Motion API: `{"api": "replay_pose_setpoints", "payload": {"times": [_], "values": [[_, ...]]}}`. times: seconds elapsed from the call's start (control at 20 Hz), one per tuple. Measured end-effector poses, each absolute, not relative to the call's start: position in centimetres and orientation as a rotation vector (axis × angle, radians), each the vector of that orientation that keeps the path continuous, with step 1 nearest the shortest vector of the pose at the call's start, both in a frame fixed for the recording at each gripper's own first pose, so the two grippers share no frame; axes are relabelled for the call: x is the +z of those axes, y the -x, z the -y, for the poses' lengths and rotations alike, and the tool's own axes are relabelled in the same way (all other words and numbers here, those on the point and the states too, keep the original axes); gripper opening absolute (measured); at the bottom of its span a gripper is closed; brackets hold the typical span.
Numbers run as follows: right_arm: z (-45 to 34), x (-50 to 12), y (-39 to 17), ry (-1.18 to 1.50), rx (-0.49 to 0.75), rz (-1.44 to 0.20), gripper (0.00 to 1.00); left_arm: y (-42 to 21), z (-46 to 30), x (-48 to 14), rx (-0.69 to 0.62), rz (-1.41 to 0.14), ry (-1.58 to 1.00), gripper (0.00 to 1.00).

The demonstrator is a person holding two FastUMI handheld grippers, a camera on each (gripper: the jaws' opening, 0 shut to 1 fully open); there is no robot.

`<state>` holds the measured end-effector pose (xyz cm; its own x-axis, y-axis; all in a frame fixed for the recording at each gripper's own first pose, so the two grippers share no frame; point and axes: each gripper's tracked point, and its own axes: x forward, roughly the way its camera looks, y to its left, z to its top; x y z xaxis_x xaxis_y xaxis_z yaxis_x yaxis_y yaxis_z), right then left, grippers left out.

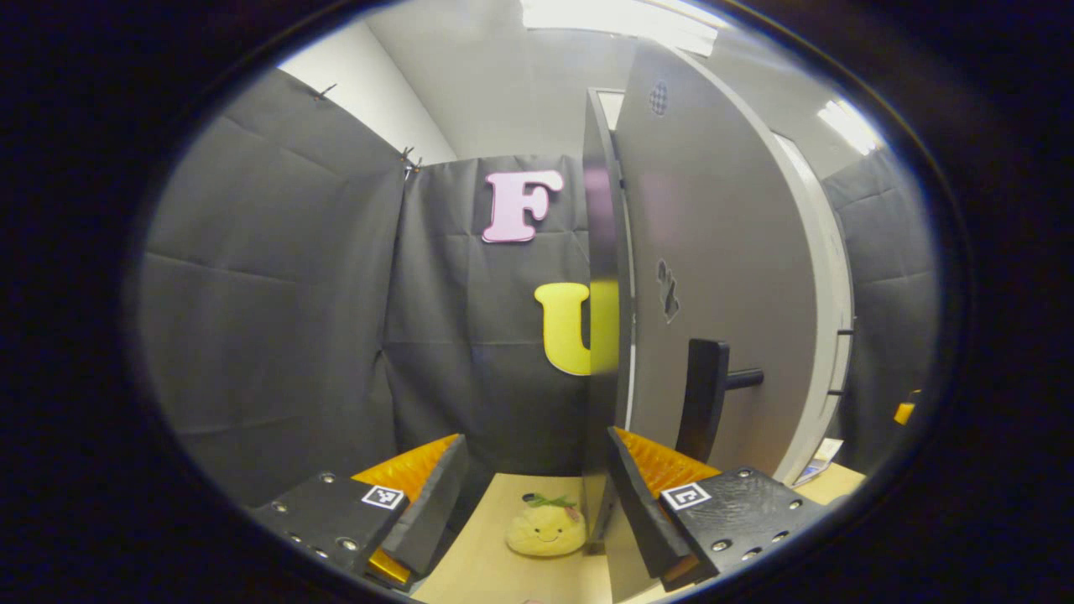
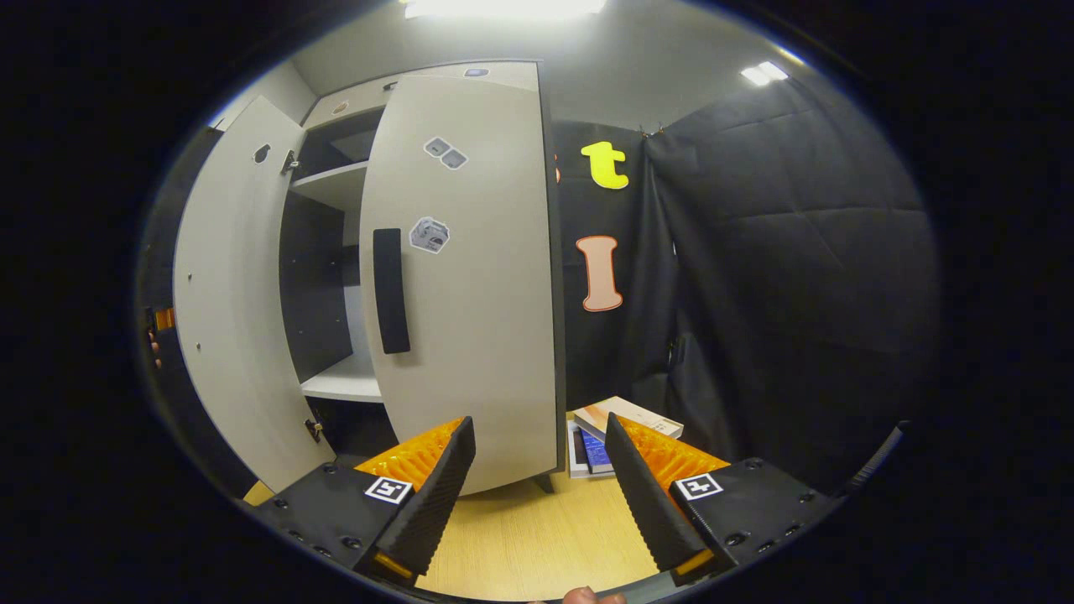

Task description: Grab one shoe with the right hand and put it into the shoe cabinet, grab the other shoe with the left hand and put it into the shoe cabinet; then close the right door with the right hand and the left door with the left hand.

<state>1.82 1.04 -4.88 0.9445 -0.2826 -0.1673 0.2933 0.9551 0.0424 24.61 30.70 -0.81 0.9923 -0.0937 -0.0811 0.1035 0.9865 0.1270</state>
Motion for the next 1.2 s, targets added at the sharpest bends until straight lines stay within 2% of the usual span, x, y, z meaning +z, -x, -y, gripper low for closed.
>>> {"api": "replay_pose_setpoints", "payload": {"times": [0.05,0.15,0.2,0.3,0.6,1.0,1.2], "values": [[-1.4,-4.5,-2.0,-0.059,-0.287,-0.155,0.98,-24.6,-29.6,-1.3,-0.131,-0.090,-0.108,0.94],[-1.6,-4.0,-2.0,-0.022,-0.277,-0.138,0.98,-24.4,-27.5,-1.8,-0.166,-0.102,-0.078,0.92],[-1.5,-3.9,-2.2,-0.006,-0.275,-0.134,0.98,-24.3,-26.8,-1.6,-0.166,-0.096,-0.083,0.95],[-1.3,-4.2,-2.6,-0.002,-0.270,-0.136,0.98,-24.1,-25.7,-1.4,-0.145,-0.090,-0.101,0.92],[1.1,-5.0,-3.9,-0.047,-0.258,-0.145,0.98,-23.2,-20.2,-1.9,-0.123,-0.095,-0.175,0.92],[6.6,-4.9,-4.4,-0.044,-0.267,-0.138,0.98,-25.8,-13.0,-3.6,-0.127,-0.136,-0.184,0.92],[8.5,-4.7,-4.3,-0.068,-0.268,-0.131,0.98,-25.4,-12.2,-3.7,-0.100,-0.126,-0.185,0.92]]}}
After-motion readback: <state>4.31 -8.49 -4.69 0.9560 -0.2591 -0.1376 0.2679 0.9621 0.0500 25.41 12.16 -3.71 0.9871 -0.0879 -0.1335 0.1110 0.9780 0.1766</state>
